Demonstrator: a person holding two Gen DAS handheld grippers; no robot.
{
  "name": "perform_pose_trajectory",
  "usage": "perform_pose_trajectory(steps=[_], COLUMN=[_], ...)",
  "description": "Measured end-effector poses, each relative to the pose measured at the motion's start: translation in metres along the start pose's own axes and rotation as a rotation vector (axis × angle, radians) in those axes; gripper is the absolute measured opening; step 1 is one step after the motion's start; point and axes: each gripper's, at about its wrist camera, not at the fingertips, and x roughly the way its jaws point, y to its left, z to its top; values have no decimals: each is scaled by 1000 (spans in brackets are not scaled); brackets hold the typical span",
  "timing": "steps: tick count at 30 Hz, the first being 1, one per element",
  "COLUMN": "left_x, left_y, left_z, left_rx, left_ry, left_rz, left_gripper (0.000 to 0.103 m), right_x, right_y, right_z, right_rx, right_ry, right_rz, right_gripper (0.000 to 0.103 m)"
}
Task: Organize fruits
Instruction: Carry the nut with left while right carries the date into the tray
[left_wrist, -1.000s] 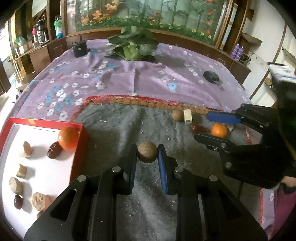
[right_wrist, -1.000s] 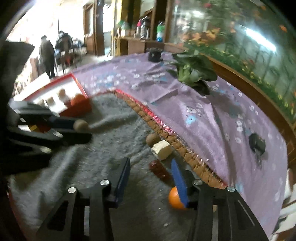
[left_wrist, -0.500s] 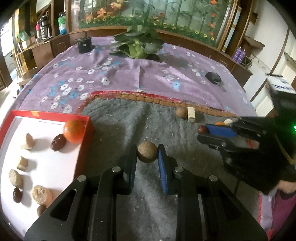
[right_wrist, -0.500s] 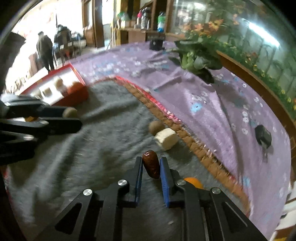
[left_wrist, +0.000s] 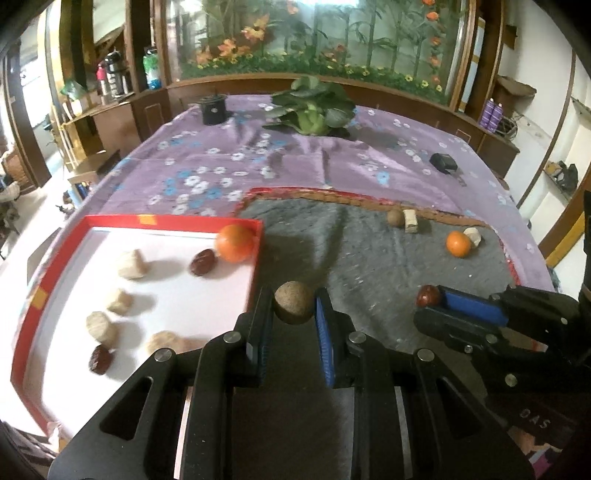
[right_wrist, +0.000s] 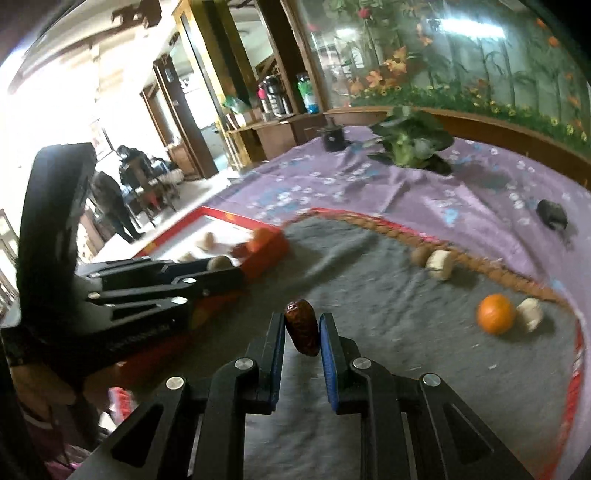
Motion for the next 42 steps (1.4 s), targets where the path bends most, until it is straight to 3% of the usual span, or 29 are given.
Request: perform_pose_trajectory(steps=[17, 42], left_x=[-33, -42], left_y=[63, 123], left_z=[-30, -62], left_rx=[-73, -162], left_ry=[-33, 11], left_rz=[93, 135], left_gripper=[21, 21], right_x=[16, 49], right_y=[66, 102], right_z=[6, 25], right_rx=[-47, -139], right_ry=[0, 32], right_rz=[59, 26], right_gripper=[18, 18])
